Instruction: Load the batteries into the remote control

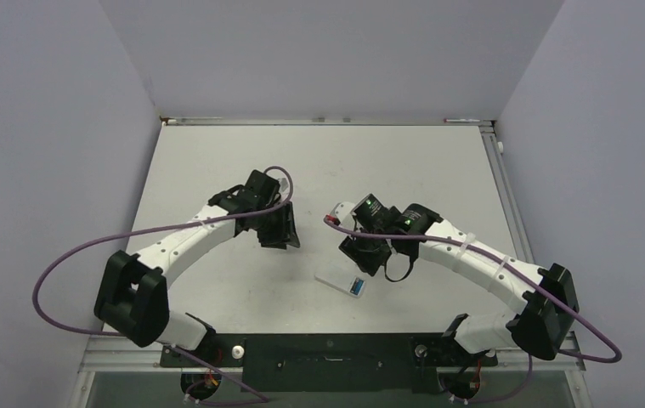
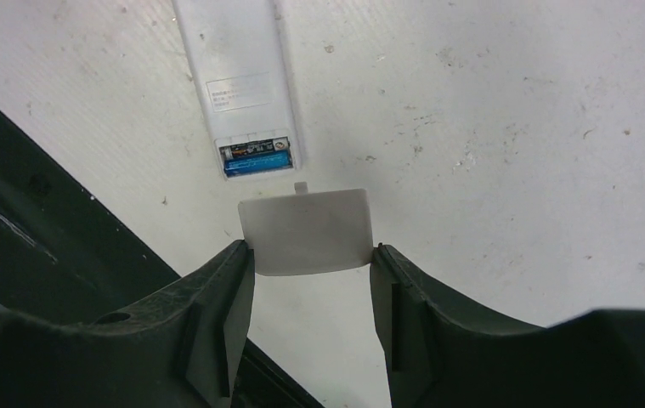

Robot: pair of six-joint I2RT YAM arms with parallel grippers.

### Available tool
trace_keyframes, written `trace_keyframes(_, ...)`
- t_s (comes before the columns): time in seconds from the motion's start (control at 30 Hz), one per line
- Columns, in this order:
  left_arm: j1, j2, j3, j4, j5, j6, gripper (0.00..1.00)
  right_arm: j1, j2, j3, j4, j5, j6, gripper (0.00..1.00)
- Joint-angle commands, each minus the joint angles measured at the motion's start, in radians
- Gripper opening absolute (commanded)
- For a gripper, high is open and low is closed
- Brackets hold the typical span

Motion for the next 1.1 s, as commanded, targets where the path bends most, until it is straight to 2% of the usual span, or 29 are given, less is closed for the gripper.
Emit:
trace_keyframes(0.0, 0.046, -0.139, -0.031, -0.049, -0.041, 0.041, 0.4, 0.04, -0.017, -0.011, 0.012, -0.054, -0.125, 0.09)
trace_keyframes(0.23, 0.134, -0.305, -0.076, -0.069, -0.023, 0.092, 0.44, 0.1, 0.075, 0.018, -0.013, -0.01, -0.069, 0.09)
trace_keyframes(0.43, 0.189, -0.366, -0.109, -0.078, -0.005, 0.143, 0.47, 0.16, 0.189, 0.097, -0.078, 0.015, 0.019, 0.08)
trace_keyframes(0.6, 0.19, -0.386, -0.139, -0.068, -0.019, 0.162, 0.47, 0.162, 0.249, 0.146, -0.121, 0.048, 0.06, 0.08)
trace_keyframes(1.07, 0.16, -0.422, -0.15, -0.085, -0.088, 0.163, 0.48, 0.163, 0.299, 0.143, -0.114, 0.066, 0.07, 0.08)
